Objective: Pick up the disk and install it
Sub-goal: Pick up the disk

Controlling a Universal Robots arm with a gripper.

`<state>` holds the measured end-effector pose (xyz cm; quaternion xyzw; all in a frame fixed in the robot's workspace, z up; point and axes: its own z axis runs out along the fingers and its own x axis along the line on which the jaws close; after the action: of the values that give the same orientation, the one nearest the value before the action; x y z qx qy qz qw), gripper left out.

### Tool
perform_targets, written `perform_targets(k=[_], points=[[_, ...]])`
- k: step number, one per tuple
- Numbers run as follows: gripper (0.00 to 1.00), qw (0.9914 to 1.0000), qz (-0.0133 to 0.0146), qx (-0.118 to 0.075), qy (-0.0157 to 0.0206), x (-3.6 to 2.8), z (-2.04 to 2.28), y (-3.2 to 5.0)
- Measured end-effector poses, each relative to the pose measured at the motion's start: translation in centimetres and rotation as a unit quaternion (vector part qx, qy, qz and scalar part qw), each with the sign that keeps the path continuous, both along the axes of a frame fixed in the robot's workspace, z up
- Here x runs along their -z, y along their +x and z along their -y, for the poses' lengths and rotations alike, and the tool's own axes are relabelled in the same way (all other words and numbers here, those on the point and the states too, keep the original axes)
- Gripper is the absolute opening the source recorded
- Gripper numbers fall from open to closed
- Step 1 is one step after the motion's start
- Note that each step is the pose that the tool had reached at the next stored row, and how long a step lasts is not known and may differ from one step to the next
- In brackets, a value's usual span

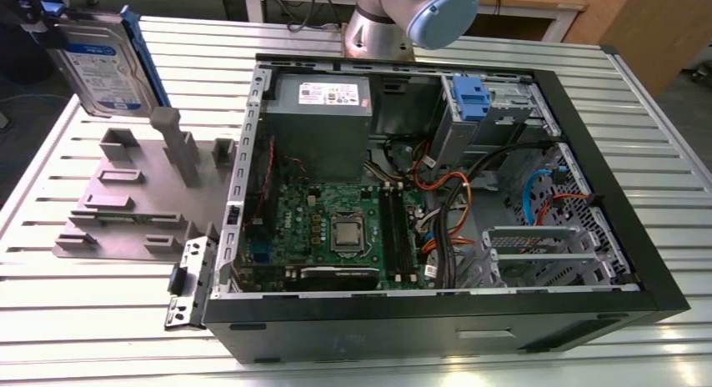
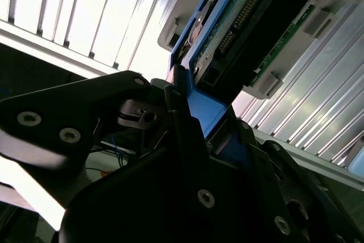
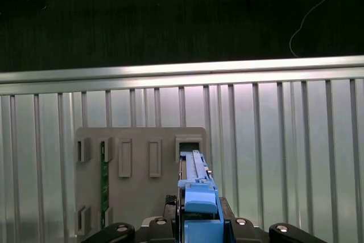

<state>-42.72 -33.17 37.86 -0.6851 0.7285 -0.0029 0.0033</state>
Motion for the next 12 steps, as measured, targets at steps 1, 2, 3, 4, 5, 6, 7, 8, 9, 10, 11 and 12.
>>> perform_targets(k=[1,2,3,4,5,6,7,8,9,10,11,12], points=[[0.36,1.0,0.0,0.0,0.0,-0.03,0.0,0.0],[0.36,1.0,0.0,0.0,0.0,-0.07,0.0,0.0],[0.36,1.0,0.0,0.0,0.0,-0.09,0.0,0.0],[0.36,1.0,0.0001,0.0,0.0,-0.13,0.0,0.0],[0.36,1.0,0.0001,0.0,0.0,-0.16,0.0,0.0],[0.36,1.0,0.0001,0.0,0.0,-0.2,0.0,0.0],[0.36,1.0,0.0001,0.0,0.0,-0.23,0.0,0.0],[0.36,1.0,0.0001,0.0,0.0,-0.26,0.0,0.0],[0.36,1.0,0.0001,0.0,0.0,-0.29,0.0,0.0],[0.36,1.0,0.0001,0.0,0.0,-0.33,0.0,0.0],[0.36,1.0,0.0001,0.0,0.0,-0.36,0.0,0.0],[0.36,1.0,0.0001,0.0,0.0,-0.4,0.0,0.0]])
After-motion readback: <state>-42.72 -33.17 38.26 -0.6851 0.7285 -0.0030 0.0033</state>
